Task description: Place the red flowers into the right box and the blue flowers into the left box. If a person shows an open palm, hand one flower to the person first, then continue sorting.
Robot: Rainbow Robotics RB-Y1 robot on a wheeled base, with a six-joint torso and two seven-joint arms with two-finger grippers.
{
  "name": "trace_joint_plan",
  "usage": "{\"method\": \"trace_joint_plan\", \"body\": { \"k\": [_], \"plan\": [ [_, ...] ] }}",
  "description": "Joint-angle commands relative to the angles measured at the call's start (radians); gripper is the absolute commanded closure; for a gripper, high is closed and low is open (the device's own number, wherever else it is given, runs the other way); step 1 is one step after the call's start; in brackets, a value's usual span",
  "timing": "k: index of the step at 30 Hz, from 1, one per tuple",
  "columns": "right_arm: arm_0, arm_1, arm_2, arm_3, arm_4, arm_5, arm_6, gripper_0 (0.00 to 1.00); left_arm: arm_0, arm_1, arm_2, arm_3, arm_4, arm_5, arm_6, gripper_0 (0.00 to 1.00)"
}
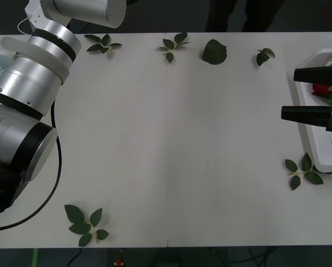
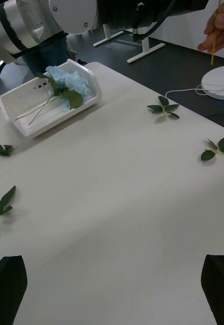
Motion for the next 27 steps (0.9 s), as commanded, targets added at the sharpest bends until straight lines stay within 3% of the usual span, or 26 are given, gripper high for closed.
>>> {"method": "trace_joint_plan", "body": {
  "k": [1, 6, 10, 14, 15, 21, 27],
  "plan": [
    [-0.026, 0.018, 0.005, -0.028, -0.013, 0.002, 0.024, 0.0, -0.052, -0.031, 0.008, -0.013, 0.007, -0.016, -0.069, 0.0],
    [-0.026, 0.018, 0.005, -0.028, -0.013, 0.002, 0.024, 0.0, -0.055, -0.014, 0.018, -0.014, 0.01, 0.001, -0.073, 0.0],
    [-0.026, 0.018, 0.005, -0.028, -0.013, 0.002, 0.024, 0.0, -0.055, 0.024, 0.035, -0.074, 0.011, 0.113, -0.076, 0.0],
    [-0.026, 0.018, 0.005, -0.028, -0.013, 0.002, 0.024, 0.0, -0.055, 0.07, 0.121, -0.241, 0.017, 0.432, -0.082, 0.0],
    [-0.026, 0.018, 0.005, -0.028, -0.013, 0.002, 0.024, 0.0, -0.055, 0.084, 0.17, -0.324, 0.02, 0.581, -0.09, 0.0],
    [-0.026, 0.018, 0.005, -0.028, -0.013, 0.002, 0.024, 0.0, -0.054, 0.112, 0.345, -0.652, 0.091, 1.145, -0.118, 0.0],
    [-0.026, 0.018, 0.005, -0.028, -0.013, 0.002, 0.024, 0.0, 0.023, 0.153, 0.506, -0.922, 0.313, 1.515, -0.157, 0.0]
  ]
}}
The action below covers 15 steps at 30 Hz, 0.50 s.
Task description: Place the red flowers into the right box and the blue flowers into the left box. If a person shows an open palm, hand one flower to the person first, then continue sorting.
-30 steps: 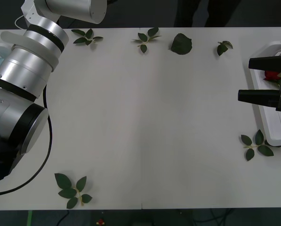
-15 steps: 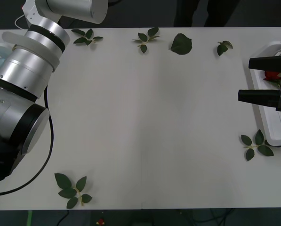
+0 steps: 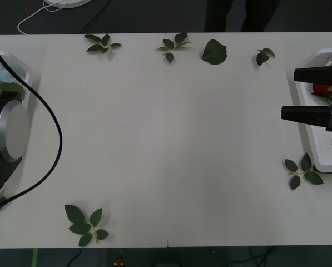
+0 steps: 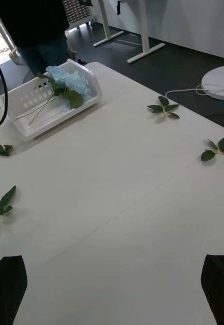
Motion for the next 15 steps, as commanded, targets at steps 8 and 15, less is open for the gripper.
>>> {"method": "trace_joint_plan", "body": {
  "k": [8, 15],
  "plan": [
    [-0.026, 0.018, 0.005, -0.028, -0.013, 0.002, 0.024, 0.0, 0.208, 0.108, 0.335, -0.312, 0.504, 0.346, -0.267, 0.0],
    [-0.026, 0.018, 0.005, -0.028, -0.013, 0.002, 0.024, 0.0, 0.369, 0.122, 0.425, -0.324, 0.716, 0.346, -0.415, 0.0]
  ]
}}
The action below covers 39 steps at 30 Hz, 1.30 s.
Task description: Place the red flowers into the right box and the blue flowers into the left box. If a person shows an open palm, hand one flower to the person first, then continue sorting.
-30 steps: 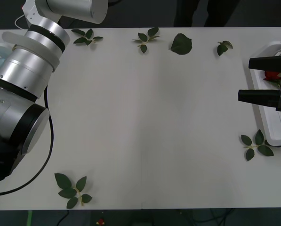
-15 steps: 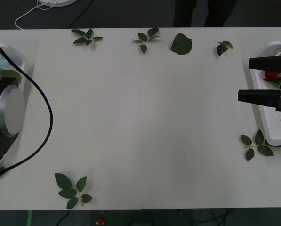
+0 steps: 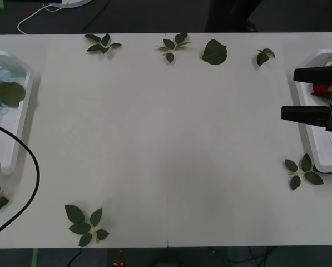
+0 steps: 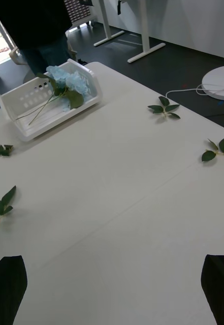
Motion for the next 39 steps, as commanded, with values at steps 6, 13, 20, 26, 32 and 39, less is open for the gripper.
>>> {"method": "trace_joint_plan", "body": {
  "k": [6, 13, 20, 26, 32, 39],
  "plan": [
    [-0.025, 0.018, 0.004, -0.027, -0.013, 0.002, 0.024, 0.0, 0.183, 0.136, 0.0, 0.046, 0.235, 0.007, -0.154, 0.0],
    [-0.025, 0.018, 0.004, -0.027, -0.013, 0.002, 0.024, 0.0, 0.253, 0.243, -0.103, 0.134, 0.33, -0.008, -0.297, 0.0],
    [-0.025, 0.018, 0.004, -0.027, -0.013, 0.002, 0.024, 0.0, 0.289, 0.312, -0.221, 0.152, 0.35, -0.114, -0.355, 0.0],
    [-0.025, 0.018, 0.004, -0.027, -0.013, 0.002, 0.024, 0.0, 0.339, 0.378, -0.334, 0.128, 0.373, -0.285, -0.415, 0.0],
    [-0.025, 0.018, 0.004, -0.027, -0.013, 0.002, 0.024, 0.0, 0.361, 0.415, -0.373, 0.128, 0.401, -0.321, -0.443, 0.0],
    [-0.025, 0.018, 0.004, -0.027, -0.013, 0.002, 0.024, 0.0, 0.365, 0.434, -0.388, 0.128, 0.407, -0.322, -0.487, 0.0]
  ]
}}
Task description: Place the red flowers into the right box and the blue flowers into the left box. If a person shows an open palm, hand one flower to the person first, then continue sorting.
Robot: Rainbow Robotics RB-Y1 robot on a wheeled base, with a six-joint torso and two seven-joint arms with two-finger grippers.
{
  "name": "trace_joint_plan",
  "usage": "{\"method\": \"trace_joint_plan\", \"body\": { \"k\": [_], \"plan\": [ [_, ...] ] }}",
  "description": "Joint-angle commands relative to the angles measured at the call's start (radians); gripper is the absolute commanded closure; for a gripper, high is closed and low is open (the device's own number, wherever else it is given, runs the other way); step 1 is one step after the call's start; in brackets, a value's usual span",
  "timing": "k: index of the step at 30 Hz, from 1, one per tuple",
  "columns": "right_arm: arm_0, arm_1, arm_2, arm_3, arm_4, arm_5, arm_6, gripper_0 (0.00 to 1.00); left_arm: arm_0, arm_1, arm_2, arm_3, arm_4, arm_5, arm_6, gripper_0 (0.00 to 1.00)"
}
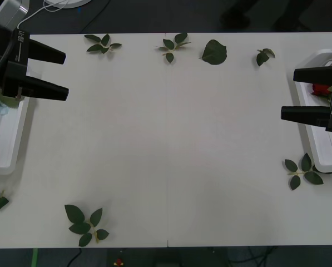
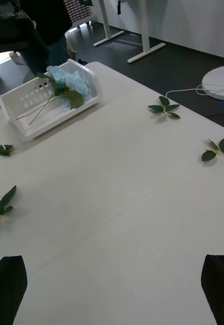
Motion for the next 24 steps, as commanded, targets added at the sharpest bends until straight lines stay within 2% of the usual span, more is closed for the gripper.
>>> {"method": "trace_joint_plan", "body": {
  "k": [1, 24],
  "plan": [
    [-0.025, 0.018, 0.003, -0.027, -0.013, 0.002, 0.024, 0.0, 0.016, 0.06, -0.02, -0.028, 0.017, -0.016, -0.092, 0.0],
    [-0.025, 0.018, 0.003, -0.027, -0.013, 0.002, 0.024, 0.0, 0.033, 0.072, -0.031, -0.025, 0.015, -0.016, -0.123, 0.0]
  ]
}}
